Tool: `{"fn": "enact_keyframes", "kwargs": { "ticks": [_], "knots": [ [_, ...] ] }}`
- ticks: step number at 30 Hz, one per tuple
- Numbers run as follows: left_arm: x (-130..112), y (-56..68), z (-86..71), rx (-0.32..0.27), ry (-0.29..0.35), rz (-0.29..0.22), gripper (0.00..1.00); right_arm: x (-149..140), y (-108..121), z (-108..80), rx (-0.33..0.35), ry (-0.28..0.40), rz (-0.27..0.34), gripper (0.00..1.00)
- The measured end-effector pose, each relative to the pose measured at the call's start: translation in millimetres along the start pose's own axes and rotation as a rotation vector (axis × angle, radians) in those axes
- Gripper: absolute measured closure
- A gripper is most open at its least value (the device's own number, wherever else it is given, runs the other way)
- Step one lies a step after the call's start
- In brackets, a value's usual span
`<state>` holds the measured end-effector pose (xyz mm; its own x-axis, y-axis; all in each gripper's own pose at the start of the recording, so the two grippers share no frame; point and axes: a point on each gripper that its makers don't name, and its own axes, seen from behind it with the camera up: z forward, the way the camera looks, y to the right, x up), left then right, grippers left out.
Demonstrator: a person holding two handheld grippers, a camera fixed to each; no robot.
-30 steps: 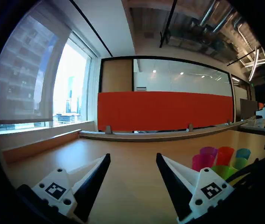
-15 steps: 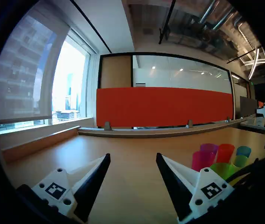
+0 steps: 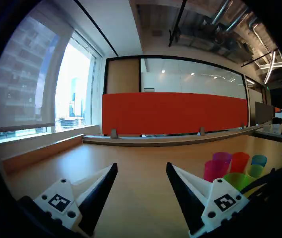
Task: Pour water
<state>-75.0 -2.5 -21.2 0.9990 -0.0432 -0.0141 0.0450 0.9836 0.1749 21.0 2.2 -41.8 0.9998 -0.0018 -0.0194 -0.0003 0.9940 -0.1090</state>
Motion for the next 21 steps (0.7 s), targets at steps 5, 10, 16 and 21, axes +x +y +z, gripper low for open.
{"fn": "enact_keyframes", "kwargs": {
  "ticks": [5,10,16,21],
  "knots": [
    [0,0.1,0.0,0.0,0.0,0.0,0.1,5,5,-3.0,0.002,0.033,-0.005,0.0],
    [0,0.4,-0.2,0.0,0.0,0.0,0.1,-3,5,-0.6,0.023,0.038,0.007,0.0],
    [-1,0.8,0.1,0.0,0.0,0.0,0.1,-13,-1,2.3,0.057,0.05,0.032,0.0],
    [0,0.7,0.1,0.0,0.0,0.0,0.09,-19,-6,4.7,0.075,0.063,0.047,0.0]
  ]
}}
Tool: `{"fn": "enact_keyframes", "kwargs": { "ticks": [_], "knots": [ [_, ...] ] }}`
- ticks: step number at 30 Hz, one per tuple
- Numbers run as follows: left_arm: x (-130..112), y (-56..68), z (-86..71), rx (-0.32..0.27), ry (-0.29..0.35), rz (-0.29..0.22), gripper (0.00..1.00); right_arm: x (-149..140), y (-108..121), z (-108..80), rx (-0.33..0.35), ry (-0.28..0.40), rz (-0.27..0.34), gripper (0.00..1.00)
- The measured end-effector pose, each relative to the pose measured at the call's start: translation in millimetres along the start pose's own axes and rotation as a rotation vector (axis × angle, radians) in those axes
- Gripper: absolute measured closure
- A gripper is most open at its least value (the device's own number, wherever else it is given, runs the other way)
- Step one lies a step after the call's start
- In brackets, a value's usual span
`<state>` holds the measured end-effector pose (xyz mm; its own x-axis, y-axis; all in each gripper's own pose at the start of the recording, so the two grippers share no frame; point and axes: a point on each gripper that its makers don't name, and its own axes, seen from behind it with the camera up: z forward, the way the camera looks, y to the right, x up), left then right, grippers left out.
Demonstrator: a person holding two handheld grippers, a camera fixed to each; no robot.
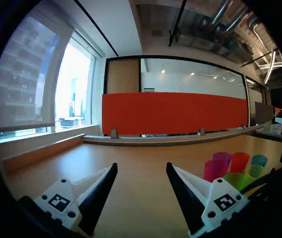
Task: Pour water
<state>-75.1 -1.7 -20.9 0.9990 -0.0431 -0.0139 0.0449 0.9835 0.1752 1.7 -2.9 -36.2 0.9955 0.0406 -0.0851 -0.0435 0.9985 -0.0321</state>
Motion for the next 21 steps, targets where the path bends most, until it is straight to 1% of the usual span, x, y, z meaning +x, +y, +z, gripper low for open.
{"fn": "enact_keyframes", "kwargs": {
  "ticks": [5,11,17,21],
  "knots": [
    [0,-0.1,-0.2,0.0,0.0,0.0,0.1,-13,-5,3.7,0.013,-0.008,-0.006,0.0],
    [0,-0.4,-0.4,0.0,0.0,0.0,0.1,-30,-3,7.9,0.01,-0.026,-0.015,0.0],
    [0,-0.7,-0.4,0.0,0.0,0.0,0.09,-48,4,10.0,-0.001,-0.061,0.021,0.0],
    [0,-0.7,-0.5,0.0,0.0,0.0,0.09,-52,9,11.8,-0.011,-0.072,0.031,0.0]
  ]
}}
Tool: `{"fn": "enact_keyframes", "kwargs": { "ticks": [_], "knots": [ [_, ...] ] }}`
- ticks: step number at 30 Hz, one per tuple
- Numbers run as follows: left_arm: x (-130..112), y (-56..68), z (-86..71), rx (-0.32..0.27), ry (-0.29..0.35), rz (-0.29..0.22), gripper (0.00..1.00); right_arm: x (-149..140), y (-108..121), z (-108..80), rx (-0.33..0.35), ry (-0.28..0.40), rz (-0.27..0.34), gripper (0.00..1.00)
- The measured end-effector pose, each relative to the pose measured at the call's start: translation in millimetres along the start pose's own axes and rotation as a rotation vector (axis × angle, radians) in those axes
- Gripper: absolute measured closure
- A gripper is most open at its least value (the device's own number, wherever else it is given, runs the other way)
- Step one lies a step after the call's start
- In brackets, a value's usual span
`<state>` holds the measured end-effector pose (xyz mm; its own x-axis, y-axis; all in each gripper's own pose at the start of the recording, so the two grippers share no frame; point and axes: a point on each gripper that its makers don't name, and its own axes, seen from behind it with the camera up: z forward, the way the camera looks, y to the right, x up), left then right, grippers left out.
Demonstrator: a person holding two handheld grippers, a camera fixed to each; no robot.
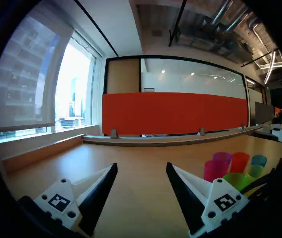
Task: Pour water
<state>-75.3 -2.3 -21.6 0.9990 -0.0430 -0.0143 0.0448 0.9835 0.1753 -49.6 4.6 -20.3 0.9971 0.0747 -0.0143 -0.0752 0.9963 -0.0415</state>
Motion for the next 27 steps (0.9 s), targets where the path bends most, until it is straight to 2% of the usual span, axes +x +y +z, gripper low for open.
{"fn": "enact_keyframes", "kwargs": {
  "ticks": [11,27],
  "knots": [
    [-0.3,0.1,0.5,0.0,0.0,0.0,0.09,-10.0,0.8,4.8,-0.005,-0.009,-0.016,0.0],
    [-0.4,-0.4,0.4,0.0,0.0,0.0,0.1,-8.9,0.3,3.8,-0.005,-0.015,-0.018,0.0]
  ]
}}
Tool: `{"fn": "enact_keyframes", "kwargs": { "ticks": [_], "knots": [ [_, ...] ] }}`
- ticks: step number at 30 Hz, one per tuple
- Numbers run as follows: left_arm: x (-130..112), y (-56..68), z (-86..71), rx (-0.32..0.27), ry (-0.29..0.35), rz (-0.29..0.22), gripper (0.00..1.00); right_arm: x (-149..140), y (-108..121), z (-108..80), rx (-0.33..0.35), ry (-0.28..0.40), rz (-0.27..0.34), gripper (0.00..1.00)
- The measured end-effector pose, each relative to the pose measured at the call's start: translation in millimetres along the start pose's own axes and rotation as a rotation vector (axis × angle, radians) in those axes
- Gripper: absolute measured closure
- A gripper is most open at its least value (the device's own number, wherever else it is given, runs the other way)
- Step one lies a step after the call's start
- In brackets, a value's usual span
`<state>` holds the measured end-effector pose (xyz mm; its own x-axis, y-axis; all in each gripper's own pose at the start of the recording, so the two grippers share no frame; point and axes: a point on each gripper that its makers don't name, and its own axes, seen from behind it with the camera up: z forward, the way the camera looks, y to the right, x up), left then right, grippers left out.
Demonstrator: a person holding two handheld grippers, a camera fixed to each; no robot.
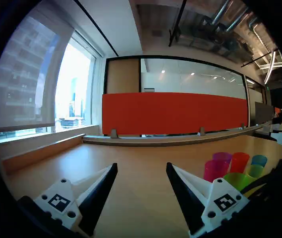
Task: Pour water
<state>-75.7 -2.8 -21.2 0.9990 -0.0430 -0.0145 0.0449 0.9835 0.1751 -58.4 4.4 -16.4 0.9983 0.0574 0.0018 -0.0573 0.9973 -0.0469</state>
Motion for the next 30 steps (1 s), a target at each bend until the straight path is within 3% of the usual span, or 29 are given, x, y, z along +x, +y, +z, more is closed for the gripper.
{"fn": "enact_keyframes", "kwargs": {
  "ticks": [30],
  "knots": [
    [0.1,0.4,-0.4,0.0,0.0,0.0,0.09,-0.9,-1.3,-1.2,0.006,-0.002,0.001,0.0]
  ]
}}
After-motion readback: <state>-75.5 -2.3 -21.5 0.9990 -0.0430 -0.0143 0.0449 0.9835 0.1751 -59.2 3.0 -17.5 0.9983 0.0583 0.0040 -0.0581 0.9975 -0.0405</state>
